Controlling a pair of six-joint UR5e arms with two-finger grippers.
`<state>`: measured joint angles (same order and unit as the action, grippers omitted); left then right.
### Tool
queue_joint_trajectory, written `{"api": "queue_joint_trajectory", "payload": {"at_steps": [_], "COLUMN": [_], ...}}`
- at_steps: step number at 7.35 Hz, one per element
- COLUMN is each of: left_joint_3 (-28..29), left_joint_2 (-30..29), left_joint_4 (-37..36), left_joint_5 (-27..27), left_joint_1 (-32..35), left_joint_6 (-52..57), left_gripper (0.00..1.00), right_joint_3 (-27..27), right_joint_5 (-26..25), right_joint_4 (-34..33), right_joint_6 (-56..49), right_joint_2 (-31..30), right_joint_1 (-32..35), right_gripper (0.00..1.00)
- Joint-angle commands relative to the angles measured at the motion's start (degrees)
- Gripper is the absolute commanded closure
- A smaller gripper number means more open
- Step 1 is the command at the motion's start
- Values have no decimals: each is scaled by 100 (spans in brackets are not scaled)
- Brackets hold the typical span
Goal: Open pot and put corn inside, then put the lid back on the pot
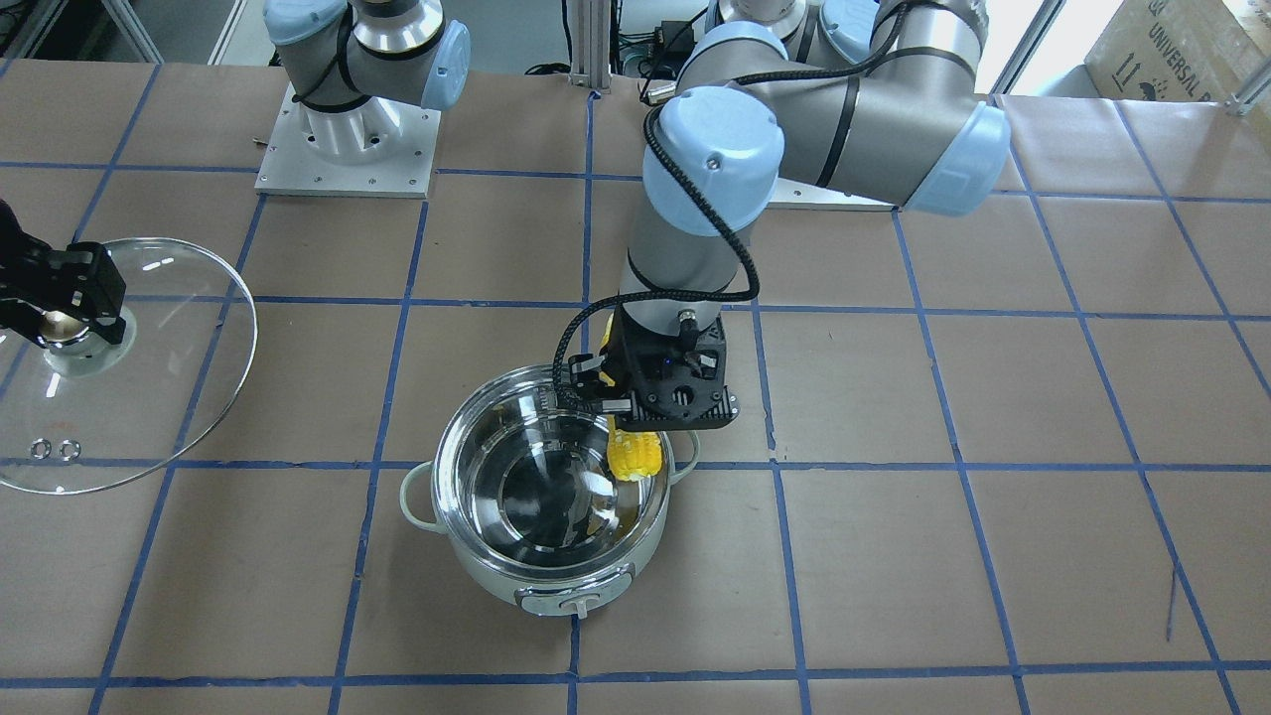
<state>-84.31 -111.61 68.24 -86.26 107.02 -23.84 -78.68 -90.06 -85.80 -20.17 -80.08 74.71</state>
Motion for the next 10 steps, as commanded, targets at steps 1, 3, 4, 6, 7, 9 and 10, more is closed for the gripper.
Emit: {"api": "queue_joint_trajectory", "payload": {"at_steps": [1,3,4,6,7,9,10], "left_joint_3": [2,89,264,746,975,1232,1172], "left_joint_2": [-133,-185,-325,-720,-948,-1135,-1109], "left_joint_4": [-109,-109,-83,-12,-4,162,190], "left_joint_5": [-197,-225,-434,-479,-488,-480,-471], "left_joint_1": [161,231,310,512,539,557,557], "left_joint_6": [-182,-295,-349,-586,-726,-762,-762], "left_gripper": [93,93,93,93,93,93,90], "right_joint_3": [-34,-60,-60,-113,-122,-131,-131], "right_joint_5": [6,58,67,85,76,76,76], "right_joint_4": [-7,2,2,-7,2,2,2], "right_joint_6": [30,31,39,74,74,74,83], "right_joint_2": [-8,-8,-8,-17,-8,-8,-8], "right_joint_1": [-1,-1,-9,-9,-9,-9,-1], "right_gripper": [64,64,64,64,64,64,64]}}
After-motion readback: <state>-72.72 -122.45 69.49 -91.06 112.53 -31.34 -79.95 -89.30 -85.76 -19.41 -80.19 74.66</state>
